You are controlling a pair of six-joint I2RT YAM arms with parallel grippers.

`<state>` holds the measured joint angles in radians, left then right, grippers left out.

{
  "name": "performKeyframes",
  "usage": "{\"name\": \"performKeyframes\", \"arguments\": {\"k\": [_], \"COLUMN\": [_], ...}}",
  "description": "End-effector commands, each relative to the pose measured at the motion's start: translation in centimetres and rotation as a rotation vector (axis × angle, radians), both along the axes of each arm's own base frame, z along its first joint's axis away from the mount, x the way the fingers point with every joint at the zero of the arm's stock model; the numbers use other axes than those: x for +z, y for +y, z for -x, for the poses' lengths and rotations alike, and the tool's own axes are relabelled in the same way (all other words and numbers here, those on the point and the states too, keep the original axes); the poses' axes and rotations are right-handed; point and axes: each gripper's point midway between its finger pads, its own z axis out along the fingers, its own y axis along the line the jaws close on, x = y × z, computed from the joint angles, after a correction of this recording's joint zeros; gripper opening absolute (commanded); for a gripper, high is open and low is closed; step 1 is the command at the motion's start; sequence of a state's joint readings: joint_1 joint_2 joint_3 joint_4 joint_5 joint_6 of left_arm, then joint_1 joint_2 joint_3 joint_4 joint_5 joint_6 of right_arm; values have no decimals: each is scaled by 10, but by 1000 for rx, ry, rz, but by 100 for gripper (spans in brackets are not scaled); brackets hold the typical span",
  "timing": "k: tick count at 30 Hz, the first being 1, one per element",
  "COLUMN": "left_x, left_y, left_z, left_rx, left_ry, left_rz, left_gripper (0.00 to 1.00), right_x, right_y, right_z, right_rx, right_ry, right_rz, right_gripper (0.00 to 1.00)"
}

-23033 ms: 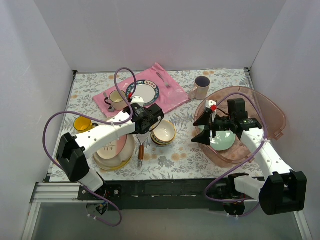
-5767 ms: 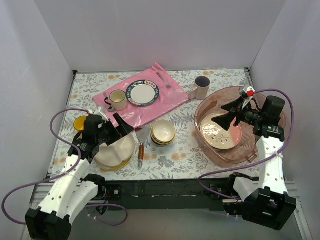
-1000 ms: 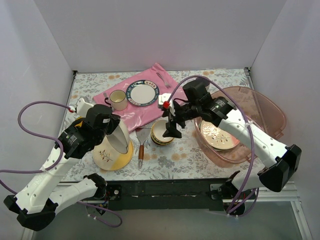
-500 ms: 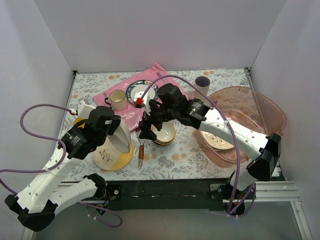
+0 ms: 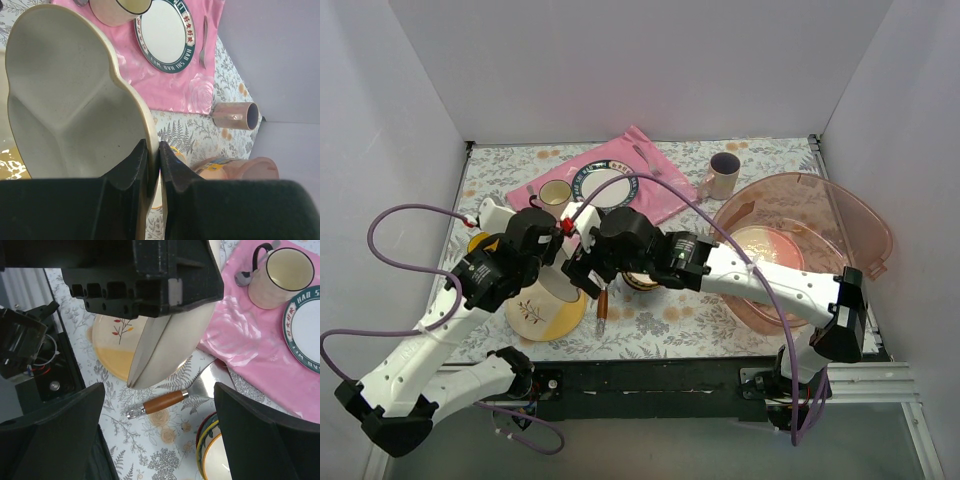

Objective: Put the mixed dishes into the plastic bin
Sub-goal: Pick up the plate at the center of the board.

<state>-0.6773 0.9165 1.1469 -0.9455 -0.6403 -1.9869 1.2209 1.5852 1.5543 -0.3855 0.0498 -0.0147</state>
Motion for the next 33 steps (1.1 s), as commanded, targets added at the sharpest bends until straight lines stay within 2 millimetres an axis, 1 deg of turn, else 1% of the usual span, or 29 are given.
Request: {"name": "performKeyframes", "arguments": {"k": [1,2,3,4,5,6,7,8,9,10,11,12,13,14,15,17,18,19,20,21,22,23,24,25,28,31,32,33], "left_x": [84,85,85,87,88,89,90,91,92,93,93,94,94,95,96,97,100,102,102,103,104,105,106,106,106,107,107,108], "left_y": [-2,-2,-2,-1,0,0,1,1,2,2,1,1,1,0,-1,-1,0,1,1,2,1,2,2,3,4,6,8,9], "left_z": [-20,-19,-19,-17,-17,-16,-15,-15,-15,-15,-15,-15,-15,-15,-15,-15,-15,-14,-14,-14,-13,-13,-12,-11,-10,-8,-7,-6], "left_rx": [262,261,263,266,267,269,271,276,278,280,283,285,283,283,281,285,281,282,285,285,283,282,281,281,283,288,291,294], "left_ry": [-245,-248,-251,-255,-258,-259,-264,-267,-268,-269,-270,-271,-270,-270,-270,-270,-283,-289,-285,-286,-286,-290,-290,-293,-294,-298,-301,-306], "left_rz": [589,600,609,630,641,652,660,675,682,687,699,706,713,723,728,750,747,750,750,753,755,759,762,764,771,784,785,788], "left_gripper": [0,0,0,0,0,0,0,0,0,0,0,0,0,0,0,0,0,0,0,0,0,0,0,0,0,0,0,0], "right_x": [4,3,1,-6,-6,-6,-11,-7,-7,-4,1,-3,3,5,10,11,16,16,16,12,18,18,14,18,10,1,0,-3], "right_y": [7,9,6,6,8,8,7,11,9,10,15,12,16,20,22,28,30,30,32,29,29,29,27,26,24,23,22,21], "right_z": [-15,-13,-17,-16,-15,-18,-19,-17,-23,-24,-20,-26,-25,-18,-21,-11,-13,-15,-11,-13,-13,-14,-16,-17,-17,-18,-19,-19], "right_rx": [-146,-154,-186,-199,-211,-236,-256,-270,-315,-336,-353,-408,-427,-419,-470,-467,-503,-512,-519,-551,-562,-571,-585,-600,-598,-604,-607,-605], "right_ry": [-84,-89,-105,-108,-106,-116,-124,-138,-169,-190,-210,-249,-259,-296,-328,-395,-423,-465,-484,-506,-522,-528,-536,-539,-549,-553,-553,-554], "right_rz": [-57,-64,-64,-61,-79,-83,-77,-106,-103,-113,-142,-116,-145,-142,-168,-158,-189,-168,-172,-160,-181,-184,-172,-190,-174,-156,-156,-152], "right_gripper": [97,97,96,96,95,93,93,93,93,93,93,94,95,95,95,96,96,97,98,99,99,98,97,97,93,81,76,73]}}
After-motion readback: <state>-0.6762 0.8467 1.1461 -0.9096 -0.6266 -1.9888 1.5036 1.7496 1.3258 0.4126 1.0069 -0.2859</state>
